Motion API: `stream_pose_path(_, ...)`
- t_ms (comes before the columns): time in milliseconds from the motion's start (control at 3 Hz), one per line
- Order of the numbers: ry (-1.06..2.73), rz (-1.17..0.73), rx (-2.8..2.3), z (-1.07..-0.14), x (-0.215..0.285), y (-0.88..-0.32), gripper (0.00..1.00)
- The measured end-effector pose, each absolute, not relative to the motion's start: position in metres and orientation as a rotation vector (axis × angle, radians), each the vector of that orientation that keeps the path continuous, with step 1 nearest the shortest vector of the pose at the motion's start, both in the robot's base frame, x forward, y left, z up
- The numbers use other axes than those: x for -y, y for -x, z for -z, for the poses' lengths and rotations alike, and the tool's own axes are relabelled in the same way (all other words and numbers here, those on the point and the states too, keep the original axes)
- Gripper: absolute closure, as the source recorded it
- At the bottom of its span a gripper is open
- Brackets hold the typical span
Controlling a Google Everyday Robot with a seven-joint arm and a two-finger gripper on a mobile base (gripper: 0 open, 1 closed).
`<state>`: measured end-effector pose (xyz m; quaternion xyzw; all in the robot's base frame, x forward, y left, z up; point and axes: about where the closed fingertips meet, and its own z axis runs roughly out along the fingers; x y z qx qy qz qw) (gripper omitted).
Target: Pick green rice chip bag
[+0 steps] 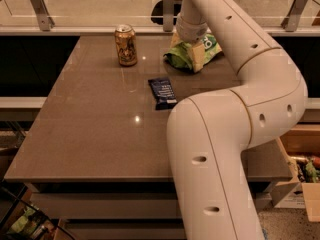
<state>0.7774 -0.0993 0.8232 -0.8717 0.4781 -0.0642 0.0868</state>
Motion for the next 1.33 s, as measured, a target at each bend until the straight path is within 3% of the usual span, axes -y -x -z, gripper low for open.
stream_pose_path(1333,2.596,0.192,-1.424,-0.8236,0.0993,-0.7775,1.0)
